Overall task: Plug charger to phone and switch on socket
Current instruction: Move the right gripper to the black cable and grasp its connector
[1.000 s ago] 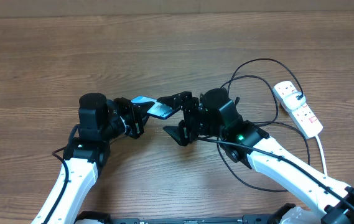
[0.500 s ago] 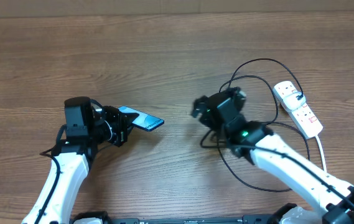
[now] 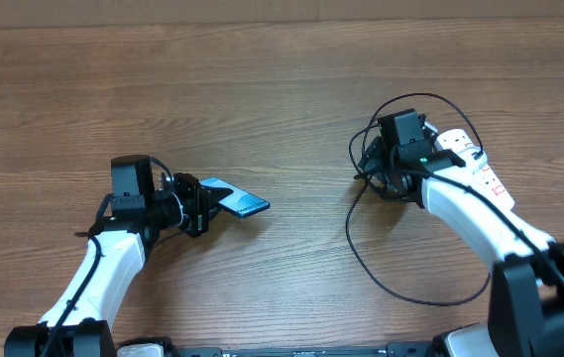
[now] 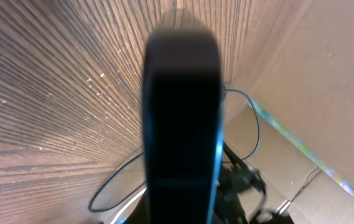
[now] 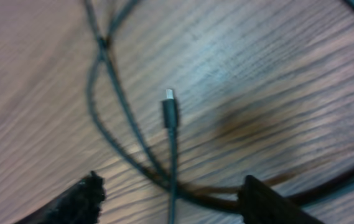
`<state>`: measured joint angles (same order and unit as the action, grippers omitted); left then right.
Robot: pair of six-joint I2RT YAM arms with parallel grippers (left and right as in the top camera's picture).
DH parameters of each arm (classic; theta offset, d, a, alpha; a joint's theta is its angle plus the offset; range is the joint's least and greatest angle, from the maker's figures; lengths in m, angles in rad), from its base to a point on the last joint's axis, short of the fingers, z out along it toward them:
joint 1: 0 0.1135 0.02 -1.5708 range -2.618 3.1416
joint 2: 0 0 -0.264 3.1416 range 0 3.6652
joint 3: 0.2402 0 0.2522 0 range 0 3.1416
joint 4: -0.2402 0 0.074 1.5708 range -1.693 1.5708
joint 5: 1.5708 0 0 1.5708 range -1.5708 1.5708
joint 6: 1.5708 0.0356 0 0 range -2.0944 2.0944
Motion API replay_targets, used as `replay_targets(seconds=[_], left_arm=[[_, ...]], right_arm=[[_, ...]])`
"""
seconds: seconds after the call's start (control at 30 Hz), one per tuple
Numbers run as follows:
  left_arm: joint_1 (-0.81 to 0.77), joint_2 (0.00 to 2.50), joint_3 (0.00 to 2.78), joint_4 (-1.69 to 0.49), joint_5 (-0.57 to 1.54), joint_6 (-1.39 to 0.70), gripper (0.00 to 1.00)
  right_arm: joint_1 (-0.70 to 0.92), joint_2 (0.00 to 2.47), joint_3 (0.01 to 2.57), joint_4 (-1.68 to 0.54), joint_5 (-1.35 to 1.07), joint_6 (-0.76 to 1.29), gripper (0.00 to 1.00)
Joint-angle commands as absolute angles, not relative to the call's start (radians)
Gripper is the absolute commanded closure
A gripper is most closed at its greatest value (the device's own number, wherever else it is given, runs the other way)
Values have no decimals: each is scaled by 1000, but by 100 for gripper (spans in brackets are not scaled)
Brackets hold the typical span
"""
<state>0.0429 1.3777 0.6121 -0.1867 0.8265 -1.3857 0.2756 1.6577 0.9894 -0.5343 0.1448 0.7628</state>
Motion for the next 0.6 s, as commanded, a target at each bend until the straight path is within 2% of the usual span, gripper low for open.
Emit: replay_targets(seconds=[0.0,0.2,0.37,0.57], left_arm=[[46,1378,619,-176,885,-1364,96],[46,1378,619,-176,884,-1364,96],[46,1378,619,-176,884,-1364,95],[46,1378,619,-176,885,-1364,94]], right_arm=[[264,1709,1032,-524,137,720,35],[264,1783,1033,-484,137,705,39],[264,1816,1033,-484,142,705,49],[265,1817,1033,-486,162,706,57]])
